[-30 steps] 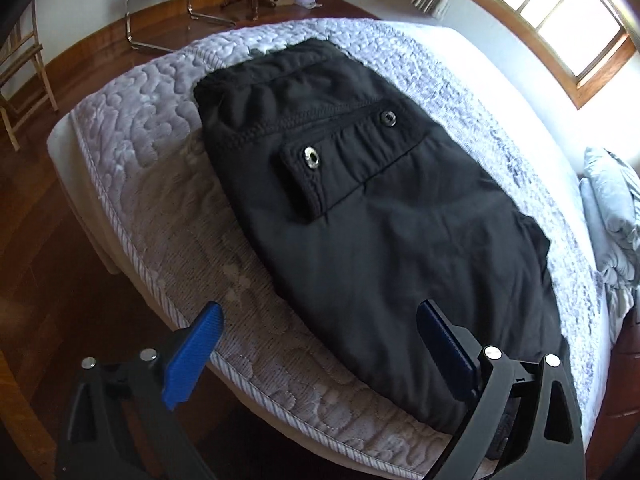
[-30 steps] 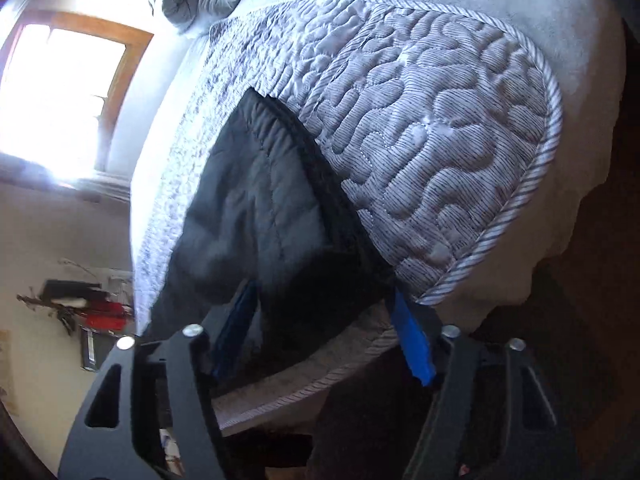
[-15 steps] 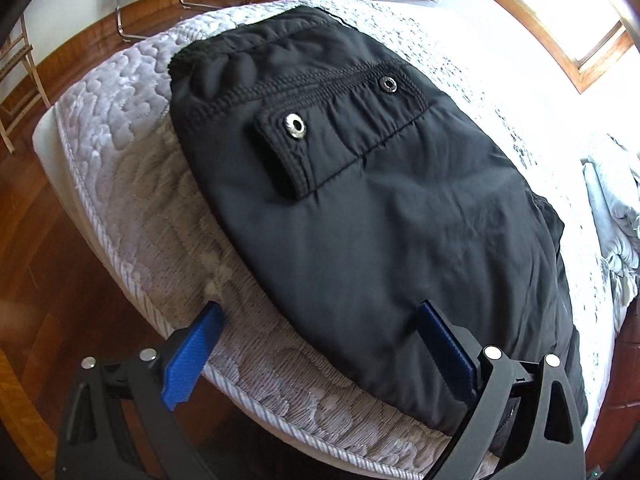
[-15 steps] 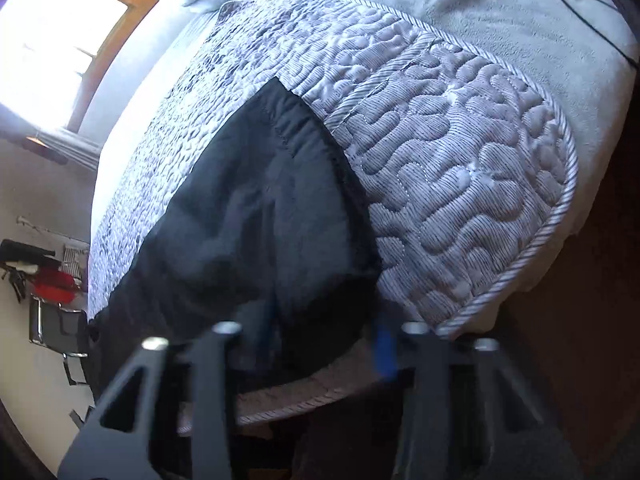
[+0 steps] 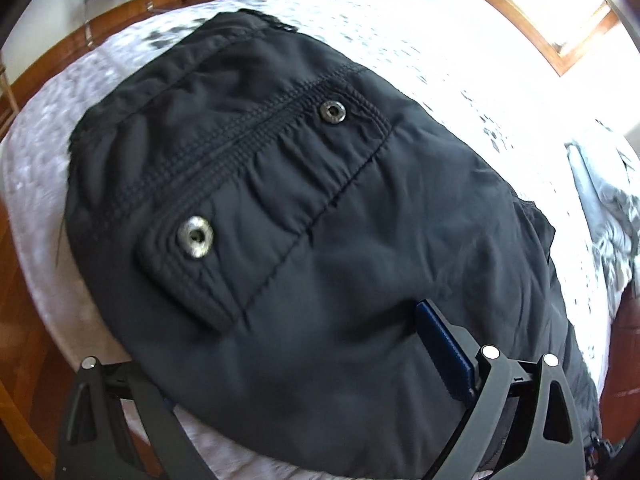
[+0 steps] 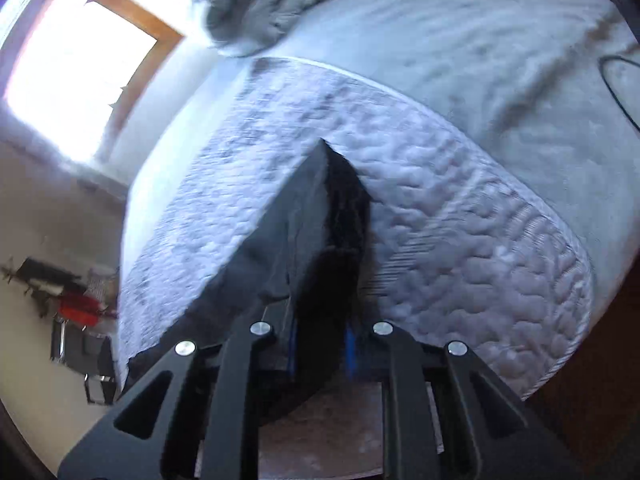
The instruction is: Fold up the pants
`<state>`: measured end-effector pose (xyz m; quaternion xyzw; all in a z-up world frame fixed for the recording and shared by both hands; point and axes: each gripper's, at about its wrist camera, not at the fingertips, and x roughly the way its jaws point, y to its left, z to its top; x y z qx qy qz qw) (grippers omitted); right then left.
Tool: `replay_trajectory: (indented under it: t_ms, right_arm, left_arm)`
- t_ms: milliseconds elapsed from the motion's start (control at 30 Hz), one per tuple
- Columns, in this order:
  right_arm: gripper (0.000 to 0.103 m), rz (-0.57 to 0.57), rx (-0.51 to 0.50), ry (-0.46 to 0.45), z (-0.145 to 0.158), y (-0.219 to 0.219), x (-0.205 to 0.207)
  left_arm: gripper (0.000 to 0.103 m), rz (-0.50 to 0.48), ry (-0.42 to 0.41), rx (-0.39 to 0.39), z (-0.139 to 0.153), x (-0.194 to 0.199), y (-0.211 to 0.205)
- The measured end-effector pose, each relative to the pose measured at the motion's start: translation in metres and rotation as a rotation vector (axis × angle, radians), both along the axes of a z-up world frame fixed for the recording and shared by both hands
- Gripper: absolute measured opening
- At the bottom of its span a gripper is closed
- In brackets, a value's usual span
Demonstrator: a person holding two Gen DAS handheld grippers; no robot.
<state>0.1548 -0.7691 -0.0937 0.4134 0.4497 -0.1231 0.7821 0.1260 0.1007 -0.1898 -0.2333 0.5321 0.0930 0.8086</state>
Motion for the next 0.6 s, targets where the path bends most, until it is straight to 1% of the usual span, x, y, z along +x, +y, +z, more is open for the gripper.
replay_trajectory:
  t_ms: [33, 100, 133, 167, 200, 233, 267, 300, 333, 467, 533, 600]
  right_arm:
    - [0.016, -0.014, 0.004, 0.028, -0.011, -0.003, -0.003]
    - [0.016, -0.040, 0.031, 0.056, -0.030, -0.008, -0.012]
    - [0.017, -0.048, 0.039, 0.058, -0.038, -0.007, -0.018]
    - [0.021, -0.057, 0.044, 0.054, -0.041, -0.006, -0.024]
    - [0.024, -0.067, 0.050, 0.043, -0.044, -0.005, -0.027]
    - [0.031, -0.076, 0.056, 0.029, -0.043, -0.005, -0.030]
    - [0.044, -0.088, 0.061, 0.021, -0.043, -0.006, -0.033]
    - [0.053, -0.098, 0.078, 0.011, -0.042, -0.006, -0.035]
    - [0.066, -0.105, 0.094, -0.005, -0.041, -0.007, -0.039]
    - [0.069, -0.146, 0.114, -0.046, -0.036, -0.009, -0.050]
    - [0.073, -0.185, 0.144, -0.085, -0.035, -0.013, -0.061]
    - [0.074, -0.215, 0.185, -0.122, -0.038, -0.017, -0.066]
  left_arm:
    - [0.097, -0.005, 0.004, 0.021, -0.001, 0.004, -0.006]
    - [0.098, 0.005, 0.013, 0.039, -0.003, 0.011, -0.008]
    - [0.098, 0.010, 0.017, 0.035, -0.004, 0.014, -0.007]
    - [0.098, 0.013, 0.019, 0.024, -0.005, 0.016, -0.006]
    - [0.098, 0.014, 0.020, 0.007, -0.005, 0.019, -0.005]
    - [0.097, 0.014, 0.017, -0.008, -0.004, 0.019, -0.003]
    - [0.097, 0.017, 0.011, -0.022, -0.003, 0.020, -0.002]
    - [0.097, 0.023, 0.002, -0.034, -0.001, 0.017, 0.001]
    - [0.097, 0.029, -0.004, -0.039, 0.001, 0.014, 0.004]
    - [0.097, 0.073, -0.024, -0.026, 0.013, -0.010, 0.006]
    - [0.098, 0.079, -0.060, -0.005, 0.023, -0.022, 0.005]
    - [0.098, 0.086, -0.090, 0.031, 0.035, -0.034, 0.001]
